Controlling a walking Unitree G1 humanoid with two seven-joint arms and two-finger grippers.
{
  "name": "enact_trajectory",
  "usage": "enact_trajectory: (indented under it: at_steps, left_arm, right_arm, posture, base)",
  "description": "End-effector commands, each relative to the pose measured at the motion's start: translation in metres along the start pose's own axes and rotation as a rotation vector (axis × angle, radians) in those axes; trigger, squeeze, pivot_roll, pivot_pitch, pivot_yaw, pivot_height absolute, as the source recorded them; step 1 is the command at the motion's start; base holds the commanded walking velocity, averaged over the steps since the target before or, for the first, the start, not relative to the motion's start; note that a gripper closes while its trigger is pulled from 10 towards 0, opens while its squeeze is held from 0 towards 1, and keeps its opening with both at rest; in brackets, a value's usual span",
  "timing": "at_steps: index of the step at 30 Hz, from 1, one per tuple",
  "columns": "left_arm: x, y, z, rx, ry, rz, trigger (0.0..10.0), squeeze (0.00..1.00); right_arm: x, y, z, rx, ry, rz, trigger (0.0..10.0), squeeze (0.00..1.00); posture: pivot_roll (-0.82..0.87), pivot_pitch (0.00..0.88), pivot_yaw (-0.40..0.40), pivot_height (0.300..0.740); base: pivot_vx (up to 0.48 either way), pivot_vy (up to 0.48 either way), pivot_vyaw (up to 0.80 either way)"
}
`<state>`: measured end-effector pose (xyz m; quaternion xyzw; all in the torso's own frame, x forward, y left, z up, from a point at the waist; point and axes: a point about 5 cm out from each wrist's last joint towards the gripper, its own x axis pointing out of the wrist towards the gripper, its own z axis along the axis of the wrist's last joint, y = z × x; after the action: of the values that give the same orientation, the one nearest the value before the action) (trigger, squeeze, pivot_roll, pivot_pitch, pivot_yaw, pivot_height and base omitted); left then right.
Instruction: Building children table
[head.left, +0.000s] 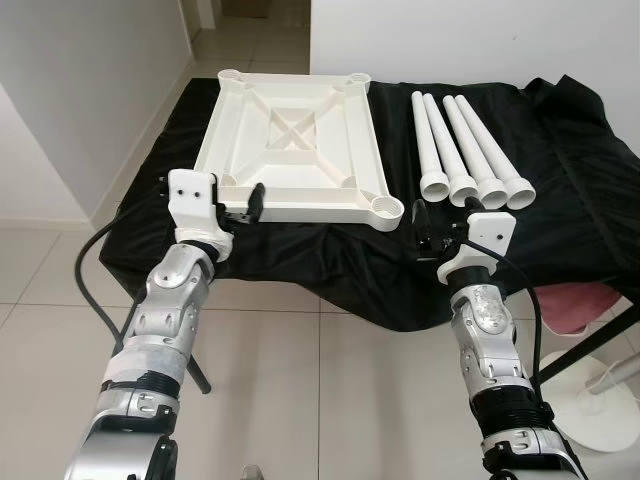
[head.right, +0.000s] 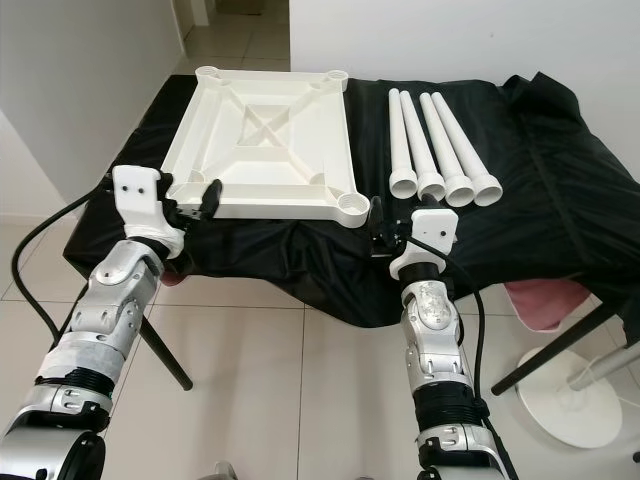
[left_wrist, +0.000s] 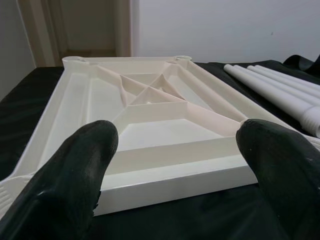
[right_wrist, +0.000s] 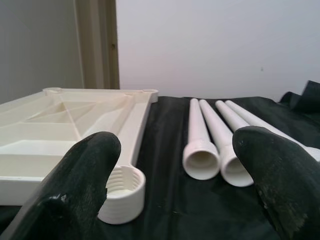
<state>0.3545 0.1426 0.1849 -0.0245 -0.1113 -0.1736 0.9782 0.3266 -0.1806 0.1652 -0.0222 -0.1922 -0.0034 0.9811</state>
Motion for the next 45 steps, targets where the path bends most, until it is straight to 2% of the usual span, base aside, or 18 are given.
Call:
enact_trajectory:
  at_steps: [1, 10, 15, 27, 45]
  left_arm:
    - [0.001, -0.005, -0.002, -0.010, 0.000, -0.047, 10.0, 0.00]
    - [0.001, -0.001, 0.009, 0.000, -0.014, -0.020, 10.0, 0.00]
    - [0.000, 0.000, 0.005, 0.004, -0.004, -0.023, 10.0, 0.00]
    - [0.007, -0.014, 0.001, -0.012, -0.018, -0.044, 10.0, 0.00]
    - [0.003, -0.009, 0.000, 0.009, -0.021, -0.017, 10.0, 0.00]
  right_arm:
    - [0.002, -0.003, -0.001, -0.002, 0.005, -0.014, 10.0, 0.00]
    - [0.003, -0.013, 0.002, -0.050, -0.012, -0.043, 10.0, 0.00]
    - [0.007, -0.017, 0.002, -0.064, -0.006, -0.056, 10.0, 0.00]
    - [0.012, -0.006, 0.001, -0.052, -0.008, -0.029, 10.0, 0.00]
    - [0.015, -0.001, -0.003, -0.053, 0.002, -0.004, 10.0, 0.00]
  posture:
    - [-0.01, 0.036, 0.017, 0.740]
    - [0.01, 0.034, 0.059, 0.740]
    - [-0.01, 0.029, 0.063, 0.740]
    - [0.00, 0.000, 0.016, 0.740]
    - [0.03, 0.000, -0.001, 0.740]
  base:
    - [0.000, 0.000, 0.00]
    - [0.000, 0.000, 0.00]
    - [0.246, 0.000, 0.00]
    - [0.288, 0.000, 0.00]
    - [0.287, 0.000, 0.00]
